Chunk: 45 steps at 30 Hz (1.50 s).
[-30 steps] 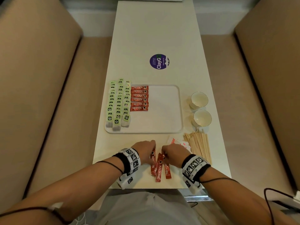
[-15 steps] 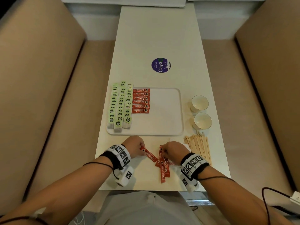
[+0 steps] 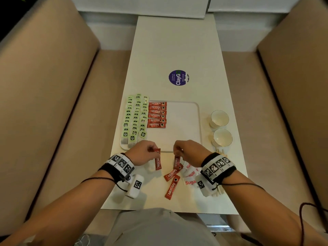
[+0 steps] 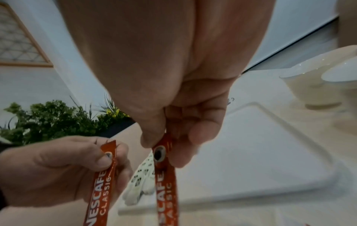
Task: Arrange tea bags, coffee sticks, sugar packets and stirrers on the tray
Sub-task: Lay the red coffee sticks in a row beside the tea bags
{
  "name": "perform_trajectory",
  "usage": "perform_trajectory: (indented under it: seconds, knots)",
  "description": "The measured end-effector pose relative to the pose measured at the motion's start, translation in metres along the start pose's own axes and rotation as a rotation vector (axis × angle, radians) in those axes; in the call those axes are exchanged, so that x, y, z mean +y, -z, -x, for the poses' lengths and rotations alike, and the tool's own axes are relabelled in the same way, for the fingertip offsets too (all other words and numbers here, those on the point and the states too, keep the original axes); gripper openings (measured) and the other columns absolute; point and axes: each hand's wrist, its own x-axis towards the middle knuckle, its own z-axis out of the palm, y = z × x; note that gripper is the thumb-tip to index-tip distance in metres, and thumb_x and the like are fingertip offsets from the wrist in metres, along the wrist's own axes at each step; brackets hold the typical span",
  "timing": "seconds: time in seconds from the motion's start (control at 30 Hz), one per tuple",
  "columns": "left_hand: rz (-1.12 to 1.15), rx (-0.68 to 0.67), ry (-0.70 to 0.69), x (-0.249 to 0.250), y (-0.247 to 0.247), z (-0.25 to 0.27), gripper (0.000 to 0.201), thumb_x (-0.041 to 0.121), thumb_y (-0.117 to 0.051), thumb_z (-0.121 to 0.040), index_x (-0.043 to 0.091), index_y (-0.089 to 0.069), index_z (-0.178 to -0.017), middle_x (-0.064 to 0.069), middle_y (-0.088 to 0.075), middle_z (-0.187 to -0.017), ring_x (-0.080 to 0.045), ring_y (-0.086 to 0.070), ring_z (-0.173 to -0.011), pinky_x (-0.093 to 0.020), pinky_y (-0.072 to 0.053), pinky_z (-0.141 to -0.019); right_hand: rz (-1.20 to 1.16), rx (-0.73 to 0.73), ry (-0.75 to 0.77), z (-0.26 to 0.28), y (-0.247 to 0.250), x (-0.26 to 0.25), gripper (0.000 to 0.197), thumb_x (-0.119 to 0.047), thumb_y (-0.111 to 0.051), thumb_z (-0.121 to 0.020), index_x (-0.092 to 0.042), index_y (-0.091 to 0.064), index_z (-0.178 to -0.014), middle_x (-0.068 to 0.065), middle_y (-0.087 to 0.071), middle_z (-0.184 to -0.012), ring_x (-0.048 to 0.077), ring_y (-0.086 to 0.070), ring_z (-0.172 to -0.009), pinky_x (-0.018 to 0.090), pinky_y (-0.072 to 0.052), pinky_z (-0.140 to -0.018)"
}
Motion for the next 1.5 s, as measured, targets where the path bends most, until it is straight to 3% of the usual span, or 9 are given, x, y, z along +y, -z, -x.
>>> perform_trajectory:
  seconds: [0.13,0.2,0.37,0.5,0.63,0.77,0.87,1.37,1.5]
  knots:
    - [0.203,0.044,0.006,0.008,0.005,0.004,0.012,0.025,-0.072,-0.084,0.018,-0.063,-0.08,-0.01,-0.078,-0.09,-0.031,-0.071,-0.092,-0.038,-0.051,-0.076,-0.226,0.1,-0.003,-0.006,0.013,-0.007,0.01,-0.025,-0.052,-0.104,-0.022,-0.061,-0.1,-0.008,-0.071,-0.092,0.007,-0.066,-0.077,0.024,-0.053,-0.071]
    - [0.275,0.061,0.02,0.012,0.005,0.004,0.009,0.009,-0.061,-0.094,0.013,-0.059,-0.086,-0.007,-0.078,-0.086,-0.022,-0.073,-0.086,-0.035,-0.052,-0.076,-0.354,0.167,-0.023,-0.011,0.017,-0.01,0.011,-0.024,-0.051,-0.104,-0.022,-0.06,-0.097,-0.007,-0.071,-0.091,0.007,-0.067,-0.076,0.019,-0.048,-0.067]
    - [0.385,0.135,0.09,0.018,0.013,0.001,0.013,0.006,-0.043,-0.1,0.011,-0.051,-0.091,-0.009,-0.057,-0.071,-0.019,-0.06,-0.06,-0.027,-0.047,-0.056,-0.614,0.341,-0.056,-0.026,0.02,-0.017,0.011,-0.021,-0.051,-0.104,-0.017,-0.059,-0.097,-0.001,-0.073,-0.091,0.011,-0.067,-0.074,0.024,-0.054,-0.062]
    - [0.494,0.179,0.087,0.021,0.021,-0.001,0.015,0.028,-0.054,-0.103,0.015,-0.059,-0.099,0.004,-0.046,-0.063,-0.011,-0.042,-0.051,-0.022,-0.034,-0.046,-0.782,0.419,-0.09,-0.038,0.019,-0.02,0.01,-0.019,-0.052,-0.104,-0.013,-0.059,-0.098,0.006,-0.073,-0.093,0.015,-0.069,-0.076,0.028,-0.055,-0.064]
    - [0.377,0.225,0.047,0.019,0.025,-0.003,0.013,0.03,-0.067,-0.096,0.017,-0.071,-0.096,0.01,-0.051,-0.058,-0.008,-0.042,-0.049,-0.022,-0.036,-0.05,-0.91,0.465,-0.124,-0.048,0.015,-0.02,0.011,-0.019,-0.052,-0.104,-0.012,-0.058,-0.099,0.01,-0.073,-0.095,0.017,-0.069,-0.076,0.035,-0.056,-0.068]
    - [0.38,0.279,0.055,0.013,0.028,-0.008,0.017,0.029,-0.067,-0.095,0.014,-0.07,-0.088,-0.002,-0.061,-0.065,-0.013,-0.049,-0.057,-0.028,-0.041,-0.059,-0.944,0.462,-0.155,-0.049,0.012,-0.019,0.011,-0.019,-0.055,-0.104,-0.011,-0.061,-0.1,0.005,-0.074,-0.094,0.014,-0.068,-0.073,0.03,-0.056,-0.065]
    - [0.418,0.303,0.059,0.011,0.029,-0.01,0.019,0.025,-0.067,-0.095,0.007,-0.072,-0.092,-0.019,-0.071,-0.089,-0.017,-0.051,-0.061,-0.03,-0.043,-0.061,-0.904,0.418,-0.17,-0.049,0.007,-0.018,0.01,-0.019,-0.06,-0.101,-0.018,-0.069,-0.096,0.0,-0.076,-0.089,0.011,-0.068,-0.071,0.027,-0.055,-0.064]
    - [0.434,0.388,0.144,-0.007,0.023,-0.03,0.016,0.02,-0.065,-0.097,0.008,-0.07,-0.087,0.001,-0.073,-0.076,-0.012,-0.053,-0.055,-0.023,-0.044,-0.057,-0.78,0.341,-0.306,-0.077,-0.018,0.006,0.015,-0.026,-0.069,-0.095,-0.017,-0.075,-0.085,0.007,-0.074,-0.078,0.013,-0.066,-0.066,0.03,-0.06,-0.068]
    - [0.446,0.389,0.183,-0.01,0.025,-0.038,0.016,0.023,-0.068,-0.094,0.01,-0.073,-0.085,-0.008,-0.075,-0.081,-0.013,-0.056,-0.057,-0.027,-0.047,-0.063,-0.756,0.344,-0.338,-0.087,-0.02,0.014,0.015,-0.021,-0.063,-0.098,-0.019,-0.075,-0.091,0.005,-0.074,-0.08,0.014,-0.067,-0.069,0.032,-0.06,-0.07]
